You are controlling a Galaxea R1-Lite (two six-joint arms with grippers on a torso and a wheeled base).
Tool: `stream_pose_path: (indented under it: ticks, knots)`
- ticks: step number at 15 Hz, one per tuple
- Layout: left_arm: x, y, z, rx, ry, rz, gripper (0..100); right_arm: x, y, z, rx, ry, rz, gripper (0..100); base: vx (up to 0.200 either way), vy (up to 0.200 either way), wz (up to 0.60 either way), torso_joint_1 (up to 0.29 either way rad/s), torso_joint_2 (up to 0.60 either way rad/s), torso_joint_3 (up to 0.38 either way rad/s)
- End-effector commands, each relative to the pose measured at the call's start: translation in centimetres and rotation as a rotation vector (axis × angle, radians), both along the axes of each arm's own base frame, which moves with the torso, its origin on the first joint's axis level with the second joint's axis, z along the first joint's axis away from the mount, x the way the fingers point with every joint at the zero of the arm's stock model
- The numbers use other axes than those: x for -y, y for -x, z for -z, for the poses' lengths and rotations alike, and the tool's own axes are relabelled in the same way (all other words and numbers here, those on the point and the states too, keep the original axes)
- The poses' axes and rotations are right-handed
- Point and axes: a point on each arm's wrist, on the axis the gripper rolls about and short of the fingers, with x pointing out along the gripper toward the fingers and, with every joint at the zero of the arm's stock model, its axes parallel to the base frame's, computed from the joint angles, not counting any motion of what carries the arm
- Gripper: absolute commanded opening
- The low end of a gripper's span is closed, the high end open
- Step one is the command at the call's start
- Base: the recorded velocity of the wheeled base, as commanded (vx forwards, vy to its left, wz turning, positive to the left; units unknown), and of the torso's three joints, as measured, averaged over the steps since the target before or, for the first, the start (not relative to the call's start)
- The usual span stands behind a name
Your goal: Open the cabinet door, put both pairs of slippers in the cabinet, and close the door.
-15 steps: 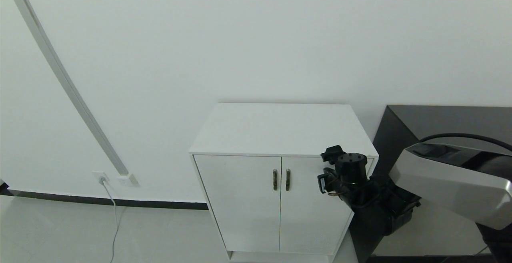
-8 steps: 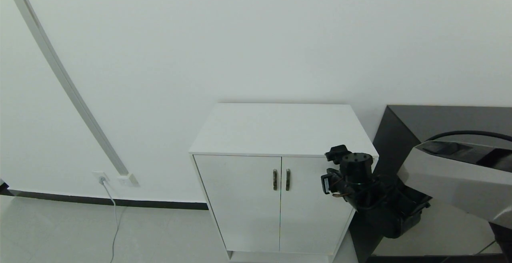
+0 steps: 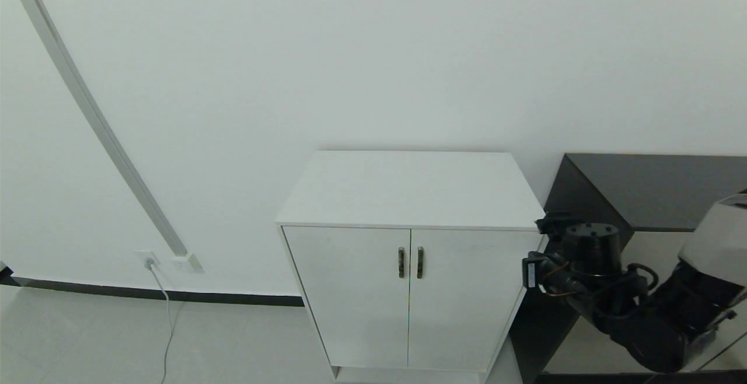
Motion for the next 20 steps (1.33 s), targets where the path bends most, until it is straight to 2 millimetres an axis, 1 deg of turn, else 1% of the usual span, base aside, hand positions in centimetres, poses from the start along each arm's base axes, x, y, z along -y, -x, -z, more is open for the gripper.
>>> stream_pose_path:
  ticks: [1, 3, 5, 7, 10, 12, 14, 16, 20]
  knots:
    - [0.0, 0.0, 0.0, 0.000, 0.000, 0.001, 0, 4.3, 3.0, -2.9, 0.041, -0.017, 0.102, 0, 0.000, 0.000, 0.00, 0.000, 0.00, 0.000]
    - [0.0, 0.0, 0.0, -0.002, 0.000, 0.001, 0, 7.3, 5.5, -4.3, 0.060, -0.028, 0.170, 0, 0.000, 0.000, 0.00, 0.000, 0.00, 0.000]
    - [0.0, 0.0, 0.0, 0.000, 0.000, -0.001, 0, 9.6, 7.9, -5.1, 0.076, -0.041, 0.203, 0, 0.000, 0.000, 0.00, 0.000, 0.00, 0.000]
    - [0.0, 0.0, 0.0, 0.000, 0.000, 0.001, 0, 11.1, 10.2, -5.7, 0.092, -0.036, 0.225, 0, 0.000, 0.000, 0.00, 0.000, 0.00, 0.000]
    - [0.0, 0.0, 0.0, 0.000, 0.000, 0.001, 0, 11.7, 13.2, -6.2, 0.111, -0.010, 0.222, 0, 0.000, 0.000, 0.00, 0.000, 0.00, 0.000]
    - [0.0, 0.0, 0.0, 0.000, 0.000, 0.001, 0, 11.7, 14.9, -6.5, 0.116, 0.009, 0.211, 0, 0.000, 0.000, 0.00, 0.000, 0.00, 0.000]
    - [0.0, 0.0, 0.0, -0.002, 0.000, 0.001, 0, 11.7, 16.0, -6.9, 0.115, 0.017, 0.207, 0, 0.000, 0.000, 0.00, 0.000, 0.00, 0.000]
    - [0.0, 0.0, 0.0, 0.000, 0.000, 0.001, 0, 11.7, 18.1, -7.3, 0.106, 0.016, 0.171, 0, 0.000, 0.000, 0.00, 0.000, 0.00, 0.000]
    - [0.0, 0.0, 0.0, 0.000, 0.000, -0.001, 0, 11.6, 21.5, -7.4, 0.080, 0.012, 0.121, 0, 0.000, 0.000, 0.00, 0.000, 0.00, 0.000]
